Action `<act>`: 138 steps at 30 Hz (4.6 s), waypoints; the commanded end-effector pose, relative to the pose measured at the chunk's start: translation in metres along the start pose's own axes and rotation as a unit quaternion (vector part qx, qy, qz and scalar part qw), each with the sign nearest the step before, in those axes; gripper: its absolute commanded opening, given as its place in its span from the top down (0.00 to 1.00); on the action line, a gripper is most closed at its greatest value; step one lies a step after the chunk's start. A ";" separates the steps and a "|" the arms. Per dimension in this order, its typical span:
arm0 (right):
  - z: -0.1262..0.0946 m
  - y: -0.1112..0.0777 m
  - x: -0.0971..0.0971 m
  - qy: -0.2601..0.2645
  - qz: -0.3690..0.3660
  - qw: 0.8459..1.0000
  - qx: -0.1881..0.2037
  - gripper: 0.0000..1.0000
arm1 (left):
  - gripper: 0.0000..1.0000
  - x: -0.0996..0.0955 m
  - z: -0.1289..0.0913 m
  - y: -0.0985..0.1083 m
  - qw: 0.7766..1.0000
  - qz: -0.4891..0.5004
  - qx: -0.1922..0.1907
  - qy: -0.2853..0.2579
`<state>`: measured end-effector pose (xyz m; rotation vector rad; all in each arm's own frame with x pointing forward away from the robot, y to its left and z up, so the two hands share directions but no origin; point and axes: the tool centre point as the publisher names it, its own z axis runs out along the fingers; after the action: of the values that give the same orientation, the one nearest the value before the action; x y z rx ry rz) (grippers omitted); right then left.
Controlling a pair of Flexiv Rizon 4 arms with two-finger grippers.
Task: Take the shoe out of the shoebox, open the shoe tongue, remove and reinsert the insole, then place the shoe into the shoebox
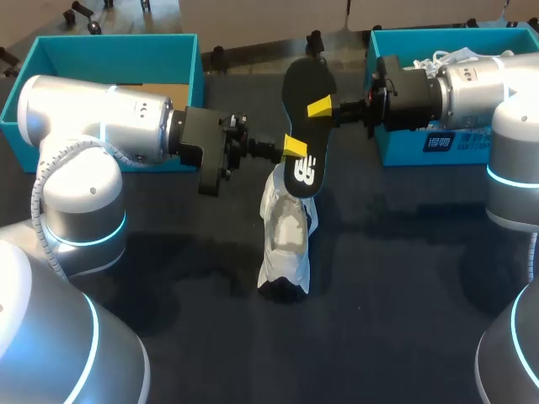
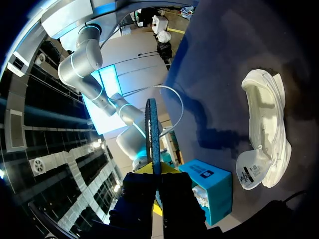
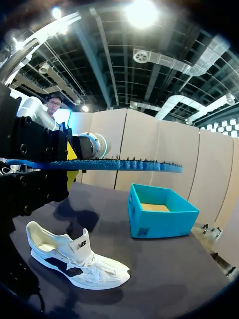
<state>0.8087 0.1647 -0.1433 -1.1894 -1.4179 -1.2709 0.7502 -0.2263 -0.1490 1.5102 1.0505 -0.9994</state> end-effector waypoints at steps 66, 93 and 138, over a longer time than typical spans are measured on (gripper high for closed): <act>-0.010 0.002 -0.063 0.001 0.058 0.998 0.007 1.00 | 0.00 -0.032 -0.025 0.050 0.893 0.003 0.053 0.448; 0.000 -0.003 -0.073 0.011 0.066 0.998 0.012 1.00 | 0.00 -0.012 -0.006 0.075 0.811 -0.071 0.041 0.580; 0.005 -0.004 -0.069 0.006 0.065 0.998 0.016 1.00 | 0.00 0.001 -0.007 0.076 0.814 -0.117 0.051 0.567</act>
<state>0.8200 0.1629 -0.2139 -1.2214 -1.3281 -1.1530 0.8243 -0.2331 -0.1289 2.1539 2.0797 -0.1513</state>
